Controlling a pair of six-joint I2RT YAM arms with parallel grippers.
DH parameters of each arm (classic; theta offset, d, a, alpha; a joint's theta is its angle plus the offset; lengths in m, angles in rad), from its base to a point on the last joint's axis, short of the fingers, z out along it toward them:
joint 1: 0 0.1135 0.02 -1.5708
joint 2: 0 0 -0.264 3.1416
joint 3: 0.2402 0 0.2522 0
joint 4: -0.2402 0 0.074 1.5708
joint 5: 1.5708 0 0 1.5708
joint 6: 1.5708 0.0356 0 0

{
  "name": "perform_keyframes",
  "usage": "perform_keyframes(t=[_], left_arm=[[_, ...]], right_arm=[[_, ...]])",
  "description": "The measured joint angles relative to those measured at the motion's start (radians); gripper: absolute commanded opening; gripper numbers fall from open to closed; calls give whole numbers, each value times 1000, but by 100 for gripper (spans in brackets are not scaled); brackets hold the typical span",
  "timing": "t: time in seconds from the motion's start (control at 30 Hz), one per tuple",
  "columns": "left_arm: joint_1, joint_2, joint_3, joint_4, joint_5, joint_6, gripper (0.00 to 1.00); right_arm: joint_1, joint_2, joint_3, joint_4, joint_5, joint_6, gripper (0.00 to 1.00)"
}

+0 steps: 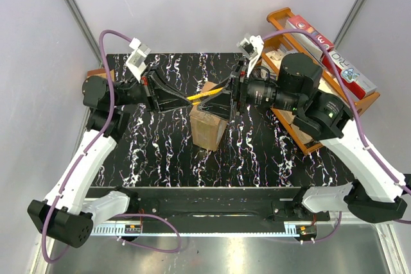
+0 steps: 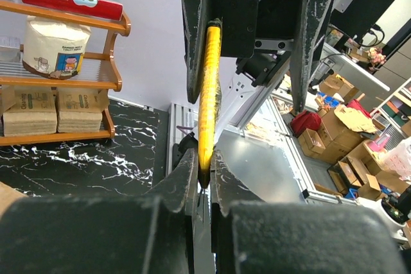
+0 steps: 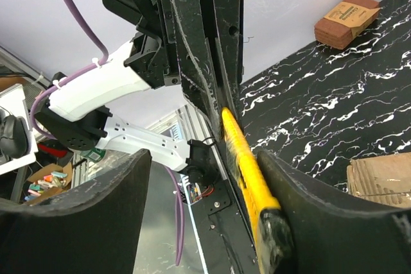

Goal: Unpack the express box

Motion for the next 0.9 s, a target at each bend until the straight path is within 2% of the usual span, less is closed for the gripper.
perform_keyframes(t=[0.1,0.27,0.4,0.47,0.9], left_arm=[[7,-11,0,6,-6,-10,0],[9,-31,0,49,-24,-37,0],[-12,-33,-26,150,-42,-100,0],[-24,-33,-33,182,-46,-124,0],[-35,-32,-34,229,-47,-166,0]], right_arm=[[1,-20,-20,27,0,10,77],[2,-67,-70,114,-14,45,75],[3,-71,-70,154,-39,66,60],[2,-66,-70,166,-50,74,55],[2,-43,-70,182,-69,97,40]])
